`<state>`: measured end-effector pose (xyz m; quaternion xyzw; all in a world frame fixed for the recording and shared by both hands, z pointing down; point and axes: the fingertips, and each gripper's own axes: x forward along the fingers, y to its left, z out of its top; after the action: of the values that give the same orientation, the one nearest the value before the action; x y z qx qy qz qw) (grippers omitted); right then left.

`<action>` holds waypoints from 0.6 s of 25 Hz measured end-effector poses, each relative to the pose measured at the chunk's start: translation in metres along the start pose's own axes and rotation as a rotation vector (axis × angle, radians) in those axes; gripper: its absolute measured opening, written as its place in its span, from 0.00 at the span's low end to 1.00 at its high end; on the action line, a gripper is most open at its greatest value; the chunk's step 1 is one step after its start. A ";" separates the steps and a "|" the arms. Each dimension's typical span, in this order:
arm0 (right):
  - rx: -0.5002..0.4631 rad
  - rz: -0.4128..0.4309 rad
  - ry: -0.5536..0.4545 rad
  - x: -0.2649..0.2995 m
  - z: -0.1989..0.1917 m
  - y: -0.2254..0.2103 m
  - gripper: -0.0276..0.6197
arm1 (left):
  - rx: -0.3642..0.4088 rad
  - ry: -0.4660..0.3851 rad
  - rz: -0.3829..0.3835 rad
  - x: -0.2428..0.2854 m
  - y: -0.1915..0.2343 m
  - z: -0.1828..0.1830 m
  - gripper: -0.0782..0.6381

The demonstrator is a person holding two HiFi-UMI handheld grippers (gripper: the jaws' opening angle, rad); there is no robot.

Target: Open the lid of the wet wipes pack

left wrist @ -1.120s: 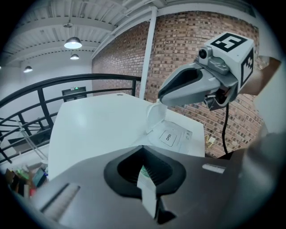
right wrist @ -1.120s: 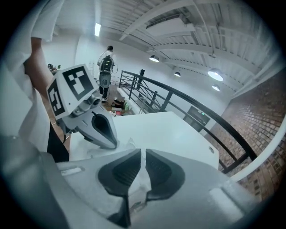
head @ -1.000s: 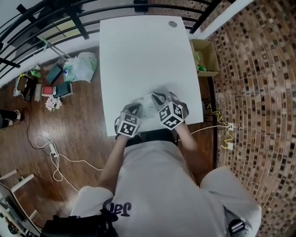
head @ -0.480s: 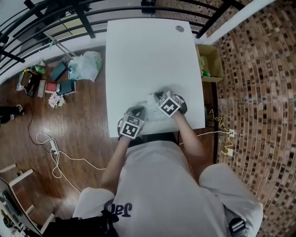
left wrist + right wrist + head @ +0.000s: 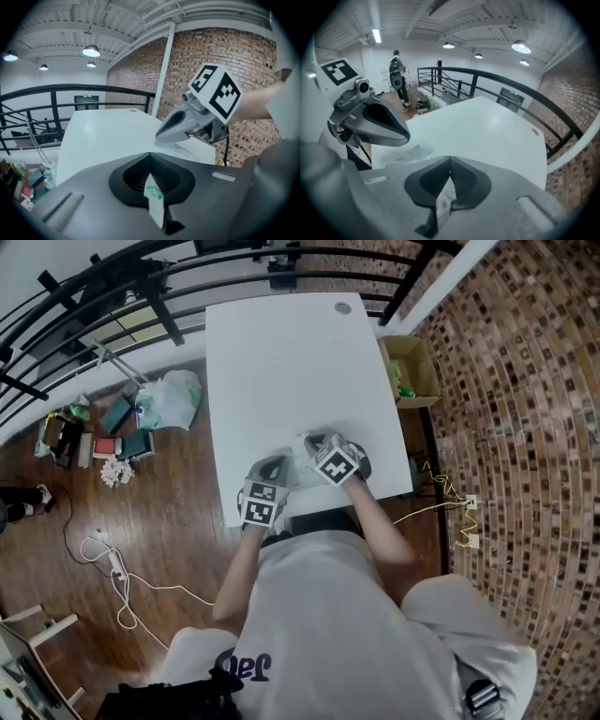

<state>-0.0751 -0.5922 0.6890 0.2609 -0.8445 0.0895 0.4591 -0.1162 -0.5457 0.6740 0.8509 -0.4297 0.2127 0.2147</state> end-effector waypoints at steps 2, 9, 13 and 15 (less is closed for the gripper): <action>0.075 -0.042 -0.083 -0.025 0.006 0.005 0.03 | -0.012 -0.049 0.028 -0.014 0.002 0.012 0.13; 0.274 -0.151 -0.331 -0.120 0.006 0.017 0.03 | 0.005 -0.201 0.042 -0.055 -0.022 0.057 0.13; 0.323 -0.215 -0.465 -0.178 0.004 0.016 0.03 | 0.054 -0.280 0.047 -0.077 -0.055 0.086 0.13; 0.332 -0.234 -0.528 -0.203 0.001 0.022 0.03 | 0.085 -0.317 0.057 -0.091 -0.075 0.095 0.13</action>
<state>0.0020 -0.5013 0.5237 0.4417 -0.8724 0.1018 0.1829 -0.0867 -0.4990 0.5323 0.8695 -0.4729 0.0998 0.1021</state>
